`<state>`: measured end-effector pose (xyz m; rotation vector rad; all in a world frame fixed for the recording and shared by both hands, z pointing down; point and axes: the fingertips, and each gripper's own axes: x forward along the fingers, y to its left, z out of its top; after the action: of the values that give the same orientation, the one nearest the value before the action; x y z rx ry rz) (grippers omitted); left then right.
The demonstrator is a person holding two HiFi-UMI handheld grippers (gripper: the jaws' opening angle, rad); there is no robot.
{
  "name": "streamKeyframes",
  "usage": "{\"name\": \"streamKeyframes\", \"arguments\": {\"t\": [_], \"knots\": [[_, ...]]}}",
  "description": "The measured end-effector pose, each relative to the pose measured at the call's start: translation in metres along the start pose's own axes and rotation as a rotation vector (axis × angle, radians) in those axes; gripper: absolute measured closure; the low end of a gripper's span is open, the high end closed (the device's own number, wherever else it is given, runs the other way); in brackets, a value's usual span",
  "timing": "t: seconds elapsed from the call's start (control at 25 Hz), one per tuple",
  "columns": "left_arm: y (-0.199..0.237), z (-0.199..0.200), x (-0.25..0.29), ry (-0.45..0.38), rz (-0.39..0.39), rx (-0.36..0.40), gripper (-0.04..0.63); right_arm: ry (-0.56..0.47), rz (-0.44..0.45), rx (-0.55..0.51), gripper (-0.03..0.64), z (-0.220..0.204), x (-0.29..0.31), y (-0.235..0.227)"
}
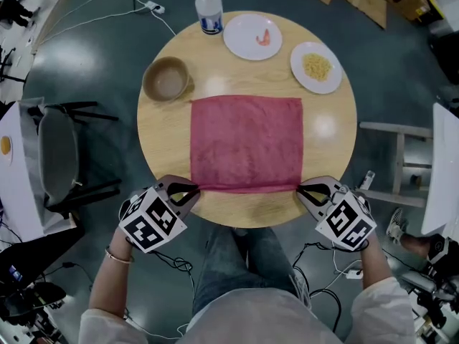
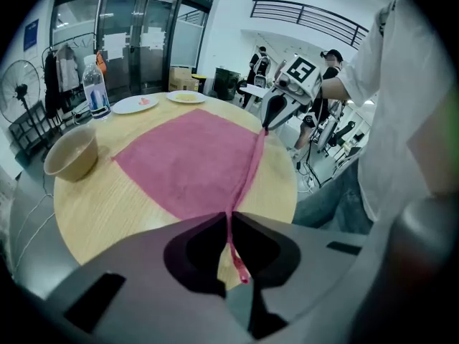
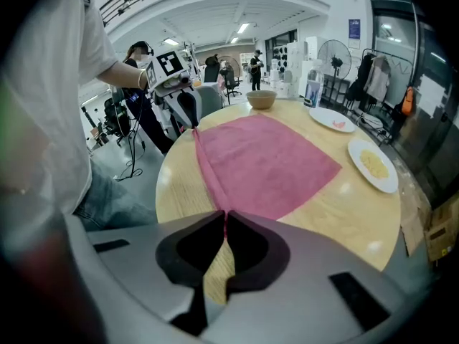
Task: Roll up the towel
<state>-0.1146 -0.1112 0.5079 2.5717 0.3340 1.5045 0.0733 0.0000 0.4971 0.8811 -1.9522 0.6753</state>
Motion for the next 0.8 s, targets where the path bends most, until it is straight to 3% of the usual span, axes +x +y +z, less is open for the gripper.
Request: {"name": "streamKeyframes", "arguments": {"t": [0.2,0.8], "knots": [[0.012,0.01,0.0,-0.03,-0.012,-0.041,0.574,-0.021,0.013,0.026,0.601,0.005,0.0,-0.011],[0.045,0.026,0.01,-0.009,-0.012,-0.075,0.562,-0.012,-0.013,0.068,0.598,0.008,0.013,-0.041]]}}
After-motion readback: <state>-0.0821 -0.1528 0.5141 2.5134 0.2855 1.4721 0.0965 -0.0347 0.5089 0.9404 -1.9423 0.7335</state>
